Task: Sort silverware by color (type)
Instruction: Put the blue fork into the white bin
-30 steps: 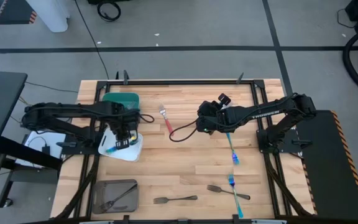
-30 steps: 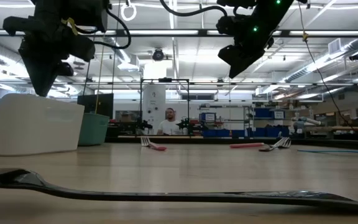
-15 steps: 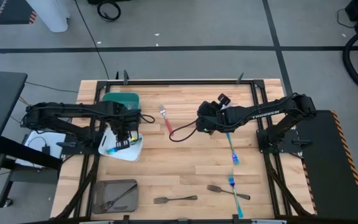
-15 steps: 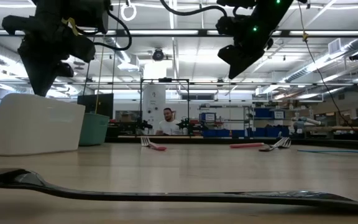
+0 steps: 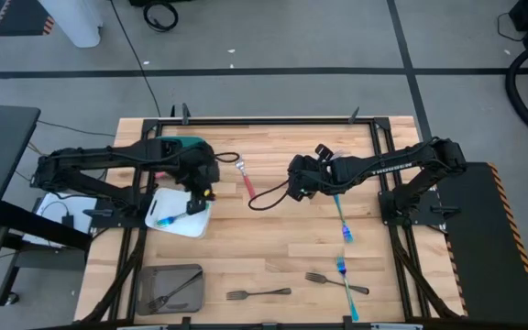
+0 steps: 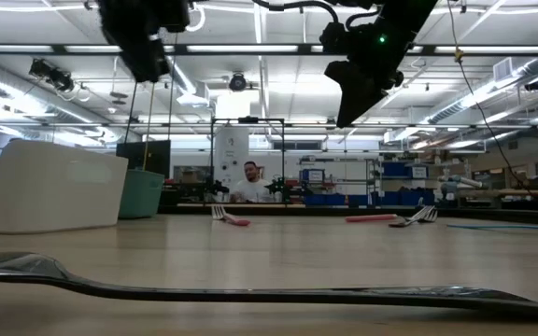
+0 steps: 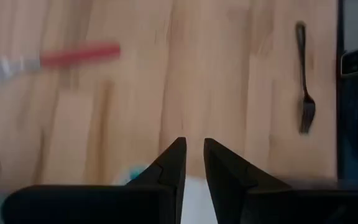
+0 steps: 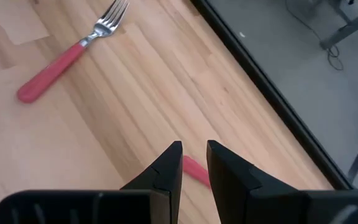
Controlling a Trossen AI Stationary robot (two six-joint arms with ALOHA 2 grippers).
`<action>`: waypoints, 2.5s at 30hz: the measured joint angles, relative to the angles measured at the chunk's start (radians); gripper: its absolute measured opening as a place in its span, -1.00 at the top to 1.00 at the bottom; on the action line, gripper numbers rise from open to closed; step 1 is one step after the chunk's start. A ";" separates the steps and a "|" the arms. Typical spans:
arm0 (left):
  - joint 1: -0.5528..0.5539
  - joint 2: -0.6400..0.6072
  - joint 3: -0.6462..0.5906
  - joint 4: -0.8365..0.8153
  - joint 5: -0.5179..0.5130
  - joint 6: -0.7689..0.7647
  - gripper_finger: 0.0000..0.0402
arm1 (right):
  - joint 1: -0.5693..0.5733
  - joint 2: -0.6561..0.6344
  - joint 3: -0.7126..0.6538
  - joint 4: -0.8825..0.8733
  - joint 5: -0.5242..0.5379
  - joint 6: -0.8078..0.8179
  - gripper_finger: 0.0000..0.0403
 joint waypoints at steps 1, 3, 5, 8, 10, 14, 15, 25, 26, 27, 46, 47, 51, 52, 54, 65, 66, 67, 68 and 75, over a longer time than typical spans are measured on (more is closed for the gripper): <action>0.000 0.009 -0.010 0.052 0.000 0.004 0.67 | 0.000 0.000 0.000 0.000 -0.003 0.000 0.59; 0.000 0.025 -0.023 0.118 0.000 -0.009 0.67 | 0.000 0.000 0.000 0.001 -0.004 0.000 0.59; -0.003 0.047 -0.023 0.143 0.001 -0.018 0.67 | 0.000 0.000 0.000 0.003 -0.003 0.000 0.59; -0.010 0.078 -0.023 0.187 0.001 -0.003 0.67 | -0.003 0.000 0.000 -0.001 -0.014 0.000 0.58; -0.010 0.098 -0.023 0.239 0.002 0.000 0.67 | -0.007 0.000 0.000 -0.022 -0.070 0.000 0.59; -0.014 0.137 -0.022 0.324 0.003 0.029 0.67 | -0.012 0.000 0.000 -0.084 -0.255 0.030 0.59; -0.017 0.147 -0.022 0.336 0.003 0.055 0.67 | -0.012 0.000 0.000 -0.101 -0.298 0.053 0.59; -0.161 0.147 -0.022 0.246 0.004 0.073 0.67 | 0.061 0.000 0.000 -0.363 -0.458 0.326 0.59; -0.174 0.132 -0.022 0.221 0.004 0.046 0.67 | 0.071 0.000 0.000 -0.380 -0.456 0.343 0.59; -0.188 0.118 -0.022 0.194 0.001 0.015 0.67 | 0.082 0.000 0.000 -0.392 -0.454 0.361 0.59; -0.289 0.065 -0.023 0.230 -0.132 -0.041 0.67 | 0.353 0.000 -0.056 -0.465 -0.614 0.866 0.59; -0.290 0.065 -0.023 0.230 -0.132 -0.049 0.67 | 0.359 0.000 -0.060 -0.466 -0.609 0.879 0.59; -0.291 0.065 -0.023 0.228 -0.132 -0.059 0.67 | 0.382 0.000 -0.077 -0.466 -0.623 0.912 0.58; -0.291 0.065 -0.023 0.228 -0.132 -0.059 0.67 | 0.387 0.000 -0.082 -0.465 -0.632 0.912 0.58; -0.291 0.065 -0.023 0.228 -0.132 -0.059 0.67 | 0.395 0.000 -0.091 -0.464 -0.656 0.920 0.58; -0.291 0.065 -0.023 0.227 -0.132 -0.048 0.67 | 0.493 0.000 -0.149 -0.377 -0.757 1.025 0.48; -0.291 0.065 -0.023 0.227 -0.132 -0.047 0.67 | 0.500 0.000 -0.149 -0.376 -0.753 1.033 0.47; -0.291 0.065 -0.023 0.227 -0.132 -0.046 0.67 | 0.507 0.000 -0.149 -0.376 -0.753 1.050 0.47; -0.291 0.065 -0.023 0.227 -0.132 -0.045 0.67 | 0.514 0.000 -0.149 -0.374 -0.753 1.074 0.47; -0.291 0.065 -0.023 0.223 -0.132 -0.044 0.67 | 0.603 0.000 -0.149 -0.278 -0.775 1.308 0.47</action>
